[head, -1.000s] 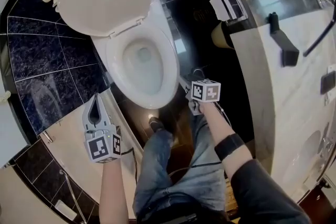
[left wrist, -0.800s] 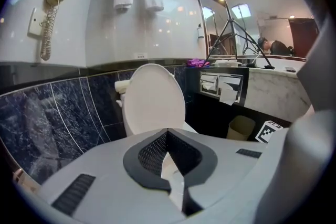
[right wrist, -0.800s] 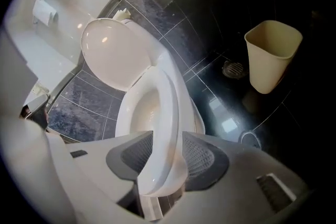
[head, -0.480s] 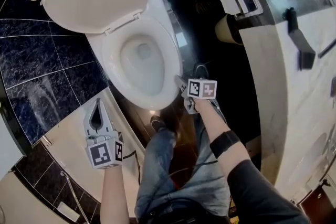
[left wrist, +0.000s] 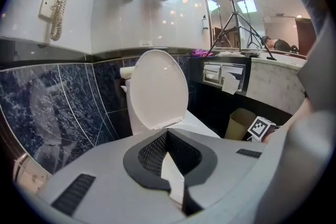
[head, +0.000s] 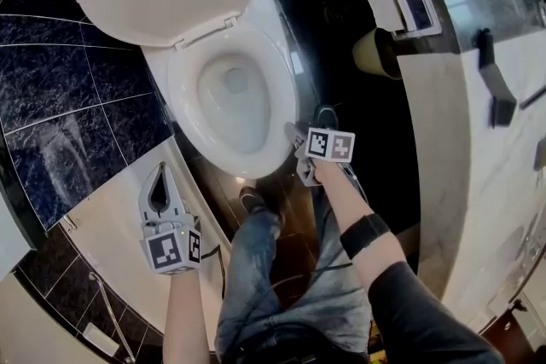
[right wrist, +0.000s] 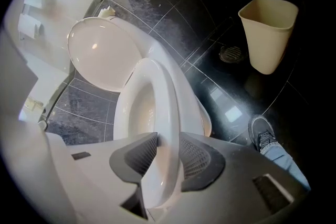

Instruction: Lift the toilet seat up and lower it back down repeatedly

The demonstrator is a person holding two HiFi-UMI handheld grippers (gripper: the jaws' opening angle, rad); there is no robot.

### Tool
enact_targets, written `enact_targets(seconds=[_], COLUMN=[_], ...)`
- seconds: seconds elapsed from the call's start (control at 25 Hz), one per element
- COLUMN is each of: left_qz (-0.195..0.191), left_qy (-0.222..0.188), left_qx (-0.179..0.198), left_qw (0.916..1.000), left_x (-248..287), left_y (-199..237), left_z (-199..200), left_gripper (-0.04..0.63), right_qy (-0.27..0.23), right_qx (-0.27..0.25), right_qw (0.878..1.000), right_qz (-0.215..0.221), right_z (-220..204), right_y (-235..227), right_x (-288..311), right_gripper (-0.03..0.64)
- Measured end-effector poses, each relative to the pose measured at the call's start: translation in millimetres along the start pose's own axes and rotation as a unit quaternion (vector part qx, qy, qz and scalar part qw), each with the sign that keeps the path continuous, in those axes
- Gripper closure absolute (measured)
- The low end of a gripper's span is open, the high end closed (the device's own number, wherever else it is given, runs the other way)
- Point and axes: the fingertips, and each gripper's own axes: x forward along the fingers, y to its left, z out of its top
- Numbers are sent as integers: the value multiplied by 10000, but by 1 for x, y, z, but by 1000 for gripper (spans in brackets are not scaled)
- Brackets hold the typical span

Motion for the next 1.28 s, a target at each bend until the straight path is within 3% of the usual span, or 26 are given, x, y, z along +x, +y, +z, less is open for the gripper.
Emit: enact_targets(seconds=[0.4,0.8,1.08,1.28], left_qz=[-79,-63,-23,-88], left_qy=[66,-13,383,903], left_qx=[-8,-69,-226,-406], left_qw=[9999,10000,9990,9950], left_x=[3,-24,-71,-98], left_y=[-11,-16,-31,-51], left_z=[-4,31,45,17], left_gripper=[595,595,595,595], right_qy=[-41,154,315,347], right_qx=[283,227,140,31], right_qw=[9995,9990,9984,9983], right_qz=[148,345,455,476], right_z=[4,27,64,91], right_y=[5,63,121,154], right_x=[-10,-65,-108,-128], right_gripper=[488,495,494,492])
